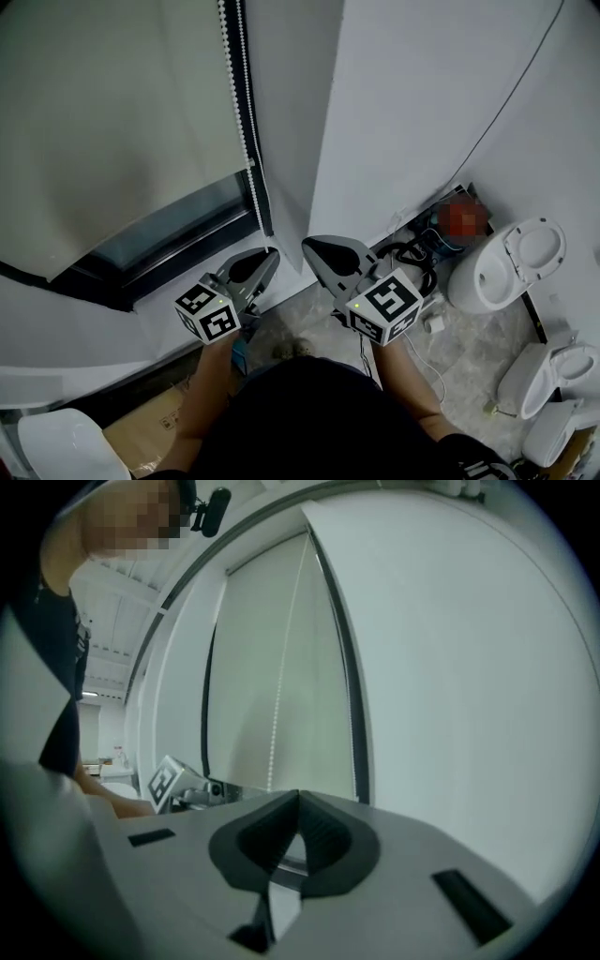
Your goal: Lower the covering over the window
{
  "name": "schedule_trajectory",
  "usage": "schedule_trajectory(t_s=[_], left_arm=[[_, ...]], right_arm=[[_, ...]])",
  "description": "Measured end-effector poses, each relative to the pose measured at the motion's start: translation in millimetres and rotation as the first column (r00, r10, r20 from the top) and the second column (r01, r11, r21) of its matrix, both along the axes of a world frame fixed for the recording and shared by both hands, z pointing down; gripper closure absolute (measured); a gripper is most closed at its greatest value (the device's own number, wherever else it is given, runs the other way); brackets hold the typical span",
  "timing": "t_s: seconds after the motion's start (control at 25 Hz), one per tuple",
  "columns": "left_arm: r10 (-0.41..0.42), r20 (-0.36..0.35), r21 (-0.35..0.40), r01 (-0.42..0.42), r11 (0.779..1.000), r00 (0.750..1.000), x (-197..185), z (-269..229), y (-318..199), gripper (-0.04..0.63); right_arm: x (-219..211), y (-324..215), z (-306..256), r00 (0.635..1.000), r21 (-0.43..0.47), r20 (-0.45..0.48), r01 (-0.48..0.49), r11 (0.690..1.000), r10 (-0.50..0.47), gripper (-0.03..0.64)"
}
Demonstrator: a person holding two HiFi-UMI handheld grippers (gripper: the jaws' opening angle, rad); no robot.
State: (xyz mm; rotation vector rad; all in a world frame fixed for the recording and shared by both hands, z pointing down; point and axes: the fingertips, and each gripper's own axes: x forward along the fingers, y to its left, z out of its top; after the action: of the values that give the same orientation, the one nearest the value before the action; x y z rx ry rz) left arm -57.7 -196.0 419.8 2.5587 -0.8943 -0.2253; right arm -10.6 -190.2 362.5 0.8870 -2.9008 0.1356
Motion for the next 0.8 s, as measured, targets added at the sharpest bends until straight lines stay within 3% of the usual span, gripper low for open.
schedule_trajectory(t_s=[0.32, 0.48, 0.68, 0.8], left_arm=[[-0.193, 0.063, 0.098, 0.187, 0.977, 0.979, -22, 1, -10, 0.571], [-0.253, 0.155, 0.111, 0.238, 0.965, 0.955, -28, 0, -16, 0.571], [-0.282, 0.195, 0.151, 0.256, 0.955, 0.939, -38, -16, -14, 0.473], [-0.340, 0.210, 0.211, 0.297, 0.931, 0.917, -54, -38, -5, 0.469]], right_arm=[[-8, -10, -17, 0.992, 0.100, 0.007, -0.123, 0.987, 0.123, 0.604], [-10, -7, -26, 0.991, 0.127, 0.002, -0.135, 0.983, 0.136, 0.604], [-3, -8, -32, 0.979, 0.176, -0.010, -0.198, 0.964, 0.202, 0.604], [-2, -4, -38, 0.967, 0.233, -0.011, -0.244, 0.941, 0.254, 0.604]])
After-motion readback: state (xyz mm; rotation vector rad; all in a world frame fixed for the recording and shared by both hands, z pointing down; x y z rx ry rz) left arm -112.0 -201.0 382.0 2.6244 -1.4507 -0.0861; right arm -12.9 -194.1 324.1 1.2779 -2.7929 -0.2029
